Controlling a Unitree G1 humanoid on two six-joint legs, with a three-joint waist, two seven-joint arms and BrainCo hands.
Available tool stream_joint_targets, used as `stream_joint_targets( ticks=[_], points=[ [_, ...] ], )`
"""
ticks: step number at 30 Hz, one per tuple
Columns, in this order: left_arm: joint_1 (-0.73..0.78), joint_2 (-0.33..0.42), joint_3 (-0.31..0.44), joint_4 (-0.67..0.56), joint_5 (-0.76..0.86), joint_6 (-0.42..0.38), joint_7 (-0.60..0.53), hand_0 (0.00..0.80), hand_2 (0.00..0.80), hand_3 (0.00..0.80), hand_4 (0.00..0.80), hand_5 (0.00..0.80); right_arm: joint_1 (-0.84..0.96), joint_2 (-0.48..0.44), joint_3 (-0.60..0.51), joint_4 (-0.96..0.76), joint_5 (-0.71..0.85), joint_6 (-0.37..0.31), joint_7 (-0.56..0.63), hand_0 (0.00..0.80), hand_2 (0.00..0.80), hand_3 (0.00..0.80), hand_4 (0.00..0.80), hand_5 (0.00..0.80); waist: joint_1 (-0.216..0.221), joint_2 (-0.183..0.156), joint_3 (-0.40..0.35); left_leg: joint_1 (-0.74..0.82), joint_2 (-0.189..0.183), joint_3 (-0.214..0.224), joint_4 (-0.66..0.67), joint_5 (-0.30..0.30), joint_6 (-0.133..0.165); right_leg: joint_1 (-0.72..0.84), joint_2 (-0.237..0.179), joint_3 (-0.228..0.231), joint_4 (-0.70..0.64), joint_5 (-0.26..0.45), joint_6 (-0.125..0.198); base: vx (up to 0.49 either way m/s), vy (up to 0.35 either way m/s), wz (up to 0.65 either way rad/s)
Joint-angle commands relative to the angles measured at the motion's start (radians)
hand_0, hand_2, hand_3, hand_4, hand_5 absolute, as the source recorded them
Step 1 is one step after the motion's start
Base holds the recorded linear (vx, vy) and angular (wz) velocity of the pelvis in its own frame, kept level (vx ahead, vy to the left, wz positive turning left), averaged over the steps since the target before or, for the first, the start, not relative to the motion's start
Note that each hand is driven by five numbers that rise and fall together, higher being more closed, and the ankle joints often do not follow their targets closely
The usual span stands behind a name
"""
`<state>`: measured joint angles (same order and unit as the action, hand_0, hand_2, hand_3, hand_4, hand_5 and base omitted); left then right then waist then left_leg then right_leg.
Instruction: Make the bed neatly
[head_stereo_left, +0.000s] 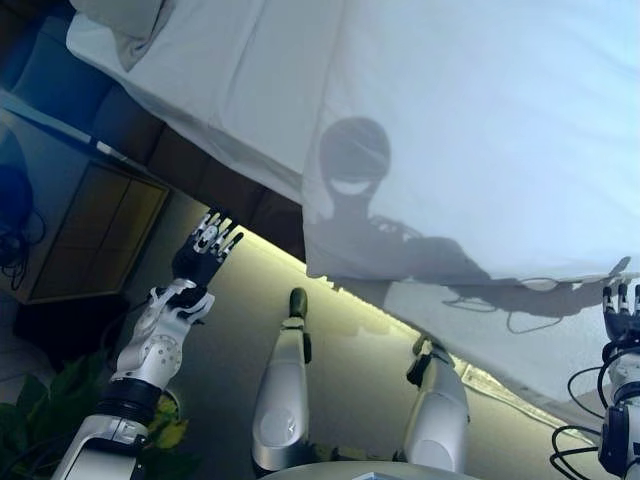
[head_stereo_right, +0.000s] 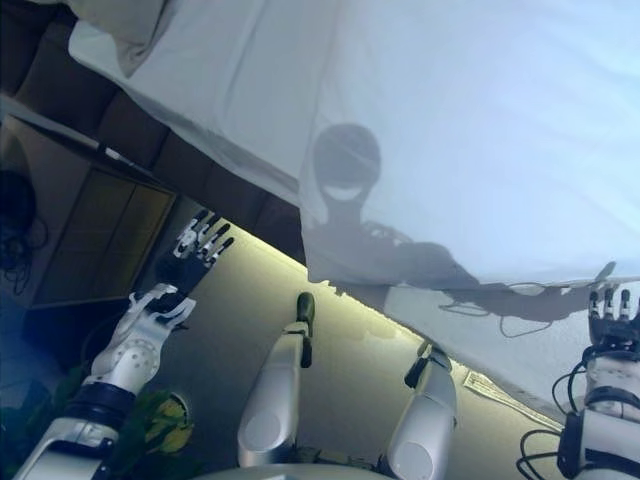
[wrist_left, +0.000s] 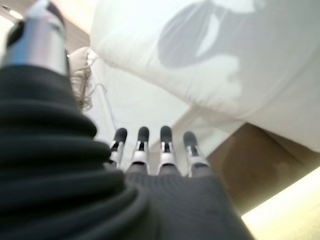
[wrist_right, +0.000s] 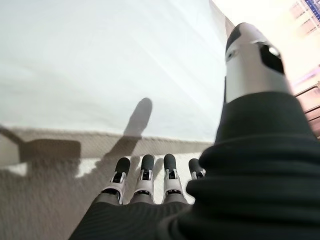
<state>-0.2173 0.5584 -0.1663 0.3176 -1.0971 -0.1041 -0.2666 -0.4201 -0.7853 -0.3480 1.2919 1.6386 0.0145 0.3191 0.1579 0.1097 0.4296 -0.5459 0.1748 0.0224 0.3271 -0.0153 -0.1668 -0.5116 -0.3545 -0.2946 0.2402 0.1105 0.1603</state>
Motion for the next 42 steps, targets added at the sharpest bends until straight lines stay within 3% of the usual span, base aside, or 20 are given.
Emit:
stream_joint_targets(
  ticks=[1, 7, 11, 18, 30, 35, 42],
  points=[
    [-0.028, 0.004, 0.036, -0.057, -0.057, -0.044, -0.027, 0.000, 0.000, 0.000, 0.000, 0.000, -0.034, -0.050, -0.007, -0.005, 0.066, 0.004, 0.007, 0.000, 0.000, 0.000, 0.000, 0.000, 0.014, 0.013, 0.000, -0.069, 0.008, -0.074, -0.081, 0.131, -0.024, -0.012, -0.093, 0.045, 0.029, 0.023, 0.101, 0.013, 0.050, 0.02],
    [-0.021, -0.020, 0.031, -0.079, -0.102, -0.049, -0.034, 0.000, 0.000, 0.000, 0.000, 0.000, -0.008, -0.027, -0.017, -0.001, 0.086, 0.008, 0.039, 0.000, 0.000, 0.000, 0.000, 0.000, 0.011, 0.020, 0.025, -0.087, -0.011, -0.087, -0.028, 0.105, -0.016, -0.047, -0.107, 0.064, 0.089, 0.004, 0.101, 0.007, 0.010, 0.01],
    [-0.060, -0.026, 0.015, -0.043, -0.080, -0.057, -0.008, 0.000, 0.000, 0.000, 0.000, 0.000, -0.019, -0.006, -0.015, -0.009, 0.117, 0.027, 0.079, 0.000, 0.000, 0.000, 0.000, 0.000, 0.002, -0.003, 0.060, -0.151, -0.012, -0.112, 0.089, 0.061, -0.006, -0.121, -0.117, 0.091, 0.209, -0.030, 0.099, -0.010, -0.047, 0.05],
    [-0.046, -0.009, 0.016, -0.039, -0.078, -0.071, -0.014, 0.000, 0.000, 0.000, 0.000, 0.000, -0.016, -0.015, -0.021, -0.027, 0.122, 0.029, 0.091, 0.000, 0.000, 0.000, 0.000, 0.000, 0.000, -0.002, 0.068, -0.220, -0.030, -0.130, 0.191, 0.024, 0.011, -0.223, -0.119, 0.144, 0.343, -0.073, 0.093, 0.019, 0.019, -0.06],
    [-0.023, -0.020, 0.024, -0.029, -0.067, -0.075, -0.029, 0.000, 0.000, 0.000, 0.000, 0.000, -0.026, -0.050, -0.039, 0.011, 0.156, 0.044, 0.034, 0.000, 0.000, 0.000, 0.000, 0.000, -0.003, 0.024, 0.069, -0.253, -0.039, -0.128, 0.206, 0.029, 0.018, -0.295, -0.116, 0.173, 0.401, -0.085, 0.086, 0.010, 0.019, 0.02],
    [-0.013, -0.019, 0.012, -0.037, -0.091, -0.072, -0.037, 0.000, 0.000, 0.000, 0.000, 0.000, -0.071, -0.115, -0.040, 0.017, 0.145, 0.033, 0.040, 0.000, 0.000, 0.000, 0.000, 0.000, -0.009, 0.066, 0.069, -0.248, -0.050, -0.114, 0.180, 0.046, 0.017, -0.319, -0.126, 0.189, 0.398, -0.080, 0.089, 0.044, 0.070, -0.01],
    [0.006, -0.003, 0.007, -0.077, -0.115, -0.051, -0.052, 0.000, 0.000, 0.000, 0.000, 0.000, -0.136, -0.184, -0.034, 0.011, 0.145, 0.030, 0.013, 0.000, 0.000, 0.000, 0.000, 0.000, -0.002, 0.089, 0.069, -0.248, -0.061, -0.106, 0.166, 0.052, 0.017, -0.331, -0.144, 0.191, 0.396, -0.077, 0.087, 0.044, 0.018, 0.00]
  ],
)
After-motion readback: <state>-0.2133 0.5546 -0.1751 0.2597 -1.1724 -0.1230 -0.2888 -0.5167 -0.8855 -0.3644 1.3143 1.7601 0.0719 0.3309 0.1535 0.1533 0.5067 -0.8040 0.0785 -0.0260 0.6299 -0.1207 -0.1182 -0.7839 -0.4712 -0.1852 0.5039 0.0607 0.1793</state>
